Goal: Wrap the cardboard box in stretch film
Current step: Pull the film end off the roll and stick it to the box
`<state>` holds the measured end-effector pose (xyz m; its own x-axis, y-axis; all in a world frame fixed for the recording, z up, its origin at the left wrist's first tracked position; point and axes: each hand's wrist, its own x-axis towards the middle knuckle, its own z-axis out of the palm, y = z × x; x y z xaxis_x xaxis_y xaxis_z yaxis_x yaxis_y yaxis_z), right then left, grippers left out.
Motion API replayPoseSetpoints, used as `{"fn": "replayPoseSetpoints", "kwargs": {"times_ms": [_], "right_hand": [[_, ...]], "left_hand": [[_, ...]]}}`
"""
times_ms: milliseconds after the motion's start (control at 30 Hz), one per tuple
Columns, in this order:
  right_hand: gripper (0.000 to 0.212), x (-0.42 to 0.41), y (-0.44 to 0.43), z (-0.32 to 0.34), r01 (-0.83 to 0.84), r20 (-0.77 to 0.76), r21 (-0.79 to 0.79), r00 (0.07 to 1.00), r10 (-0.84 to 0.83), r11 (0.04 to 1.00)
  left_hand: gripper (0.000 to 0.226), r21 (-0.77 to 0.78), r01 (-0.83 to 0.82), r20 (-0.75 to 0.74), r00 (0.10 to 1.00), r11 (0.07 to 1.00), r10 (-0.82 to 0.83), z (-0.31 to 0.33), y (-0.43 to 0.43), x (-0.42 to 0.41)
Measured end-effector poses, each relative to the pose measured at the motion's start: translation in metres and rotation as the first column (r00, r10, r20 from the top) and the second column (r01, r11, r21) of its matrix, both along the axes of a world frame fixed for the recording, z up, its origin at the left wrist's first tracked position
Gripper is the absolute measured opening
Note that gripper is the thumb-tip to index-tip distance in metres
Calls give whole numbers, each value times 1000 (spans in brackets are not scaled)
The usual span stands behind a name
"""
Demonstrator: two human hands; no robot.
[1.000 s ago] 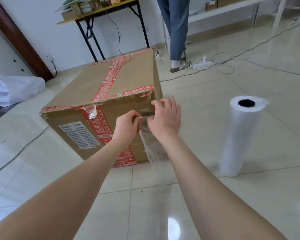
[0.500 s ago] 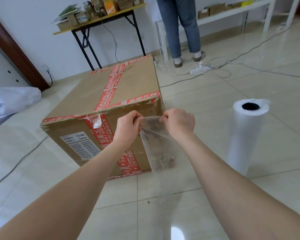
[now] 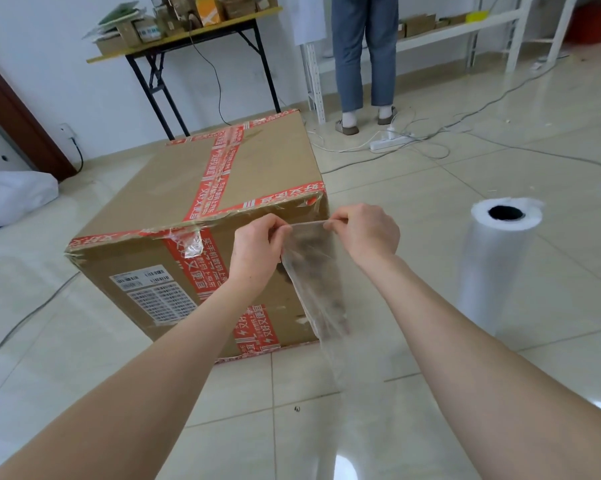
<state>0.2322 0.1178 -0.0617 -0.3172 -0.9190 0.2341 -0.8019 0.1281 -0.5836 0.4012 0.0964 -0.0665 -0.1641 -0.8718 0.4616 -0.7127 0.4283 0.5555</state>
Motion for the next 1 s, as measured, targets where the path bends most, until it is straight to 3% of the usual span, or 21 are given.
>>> {"fn": "replayPoseSetpoints", "kwargs": {"times_ms": [267,400,467,567,633,667,733,800,900,1000], "right_hand": [[19,-6,-13,-18,101,1,-36,995,-101,994],[22,-2,-19,-19,103,-7,-62,995,-103,993],[25,-1,-22,-18,101,-12,-66,995,-102,993],[28,0,-25,-17,99,-4,-78,995,-100,992],[28,0,-27,-18,96,11,-81,995,-96,992],[27,0,-27,-18,94,13,-85,996,-94,992],[27,0,-27,-18,102,10,-98,995,-101,990],[27,1,-27,-18,124,-7,-104,992,-125,987],[27,1,-28,-18,143,-54,-117,987,-150,983],[29,1,-29,-22,147,-108,-150,981,-164,978]], "left_hand": [[15,-106,16,90,996,994,-6,3,-13,3],[17,-150,29,273,962,988,13,8,-17,8],[16,-205,33,351,935,978,42,12,-20,14],[14,-356,32,341,935,934,98,20,-16,19],[8,-499,189,392,919,845,26,21,-9,13],[7,-530,335,484,874,779,-47,15,-6,8],[9,-464,630,706,688,623,-170,-4,-6,-6],[19,-370,774,853,503,514,-143,-24,-19,-17],[48,-290,804,950,308,520,53,-34,-50,-15],[56,-270,795,952,135,544,275,-27,-75,3]]}}
